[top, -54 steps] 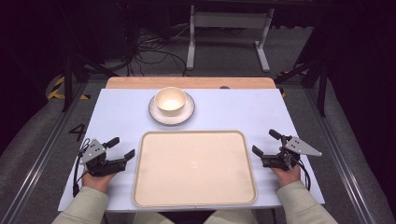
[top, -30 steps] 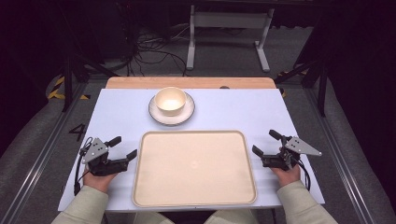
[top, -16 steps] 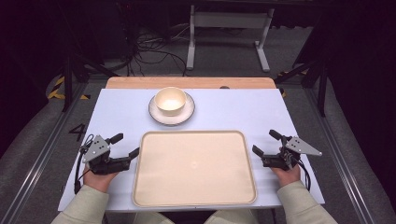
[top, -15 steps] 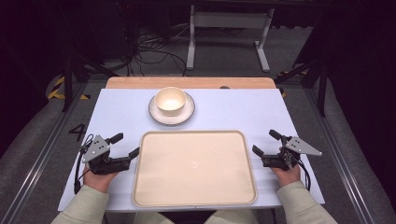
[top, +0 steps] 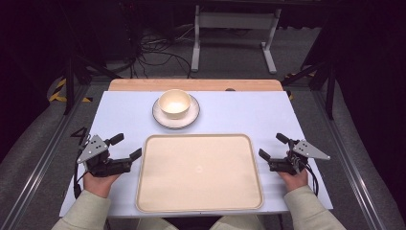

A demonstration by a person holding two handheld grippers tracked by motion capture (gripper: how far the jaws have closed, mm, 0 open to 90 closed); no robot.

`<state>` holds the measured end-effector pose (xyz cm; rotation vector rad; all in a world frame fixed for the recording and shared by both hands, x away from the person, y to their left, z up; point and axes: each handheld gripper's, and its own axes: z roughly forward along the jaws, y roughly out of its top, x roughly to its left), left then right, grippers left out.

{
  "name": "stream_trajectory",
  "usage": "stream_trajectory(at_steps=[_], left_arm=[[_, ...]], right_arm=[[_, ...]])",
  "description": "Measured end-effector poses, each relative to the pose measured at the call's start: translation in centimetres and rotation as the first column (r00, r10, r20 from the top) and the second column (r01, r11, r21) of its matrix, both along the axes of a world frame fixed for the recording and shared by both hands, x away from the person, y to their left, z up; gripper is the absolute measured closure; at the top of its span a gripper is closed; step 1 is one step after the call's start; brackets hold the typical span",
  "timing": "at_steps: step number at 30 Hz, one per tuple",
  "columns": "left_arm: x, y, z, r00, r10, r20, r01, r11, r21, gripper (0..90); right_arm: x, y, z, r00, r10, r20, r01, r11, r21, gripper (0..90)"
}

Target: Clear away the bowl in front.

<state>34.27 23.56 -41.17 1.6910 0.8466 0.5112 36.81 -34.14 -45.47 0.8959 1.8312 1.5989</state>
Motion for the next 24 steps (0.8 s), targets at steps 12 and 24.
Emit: stream_trajectory(at_steps=[12, 24], left_arm=[[1.1, -0.3, 1.2, 0.9999, 0.007, 0.009, -0.007, 1.0000, 0.004, 12.2], [3.8, -0.7, 2.4, 1.0000, 0.008, -0.006, -0.008, 0.9999, -0.010, 12.1]], right_arm=[[0.0, 0.0, 0.0, 1.0000, -0.004, -0.004, 0.004, 1.0000, 0.003, 0.4], [0.0, -0.1, 0.0, 1.0000, -0.006, -0.006, 0.006, 1.0000, 0.007, 0.4]])
